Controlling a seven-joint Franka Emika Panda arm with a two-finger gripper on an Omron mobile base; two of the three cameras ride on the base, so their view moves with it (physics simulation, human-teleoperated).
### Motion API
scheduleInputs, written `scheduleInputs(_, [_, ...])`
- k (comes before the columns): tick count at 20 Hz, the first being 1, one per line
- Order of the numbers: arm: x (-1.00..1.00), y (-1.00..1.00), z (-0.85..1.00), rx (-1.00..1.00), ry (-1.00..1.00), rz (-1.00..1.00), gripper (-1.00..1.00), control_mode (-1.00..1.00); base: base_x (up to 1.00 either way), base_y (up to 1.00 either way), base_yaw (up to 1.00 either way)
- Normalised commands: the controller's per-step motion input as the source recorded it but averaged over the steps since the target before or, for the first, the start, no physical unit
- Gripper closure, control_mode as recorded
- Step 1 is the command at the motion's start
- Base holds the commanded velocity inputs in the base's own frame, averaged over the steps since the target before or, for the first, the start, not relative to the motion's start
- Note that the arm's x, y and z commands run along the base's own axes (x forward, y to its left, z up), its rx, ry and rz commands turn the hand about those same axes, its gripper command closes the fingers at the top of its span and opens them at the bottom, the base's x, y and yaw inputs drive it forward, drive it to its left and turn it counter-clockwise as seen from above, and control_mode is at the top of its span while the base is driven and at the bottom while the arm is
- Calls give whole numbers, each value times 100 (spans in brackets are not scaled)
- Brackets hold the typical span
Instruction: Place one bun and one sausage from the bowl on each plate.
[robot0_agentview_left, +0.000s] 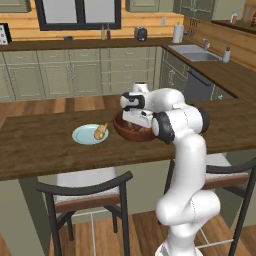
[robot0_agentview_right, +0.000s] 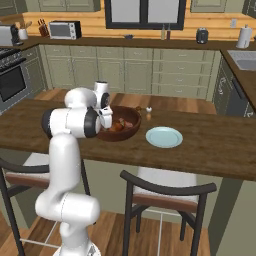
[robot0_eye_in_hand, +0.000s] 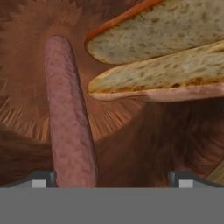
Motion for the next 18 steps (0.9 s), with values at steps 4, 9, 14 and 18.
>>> scheduleInputs(4, [33, 7, -60, 0, -9, 1, -100, -100, 0, 0, 0])
scheduleInputs(9, [66, 19, -97, 0, -7, 7, -100, -100, 0, 0, 0])
scheduleInputs(14, [47, 10, -100, 0, -5, 11, -100, -100, 0, 0, 0])
scheduleInputs(18, [-5, 11, -98, 0, -5, 3, 100, -100, 0, 0, 0])
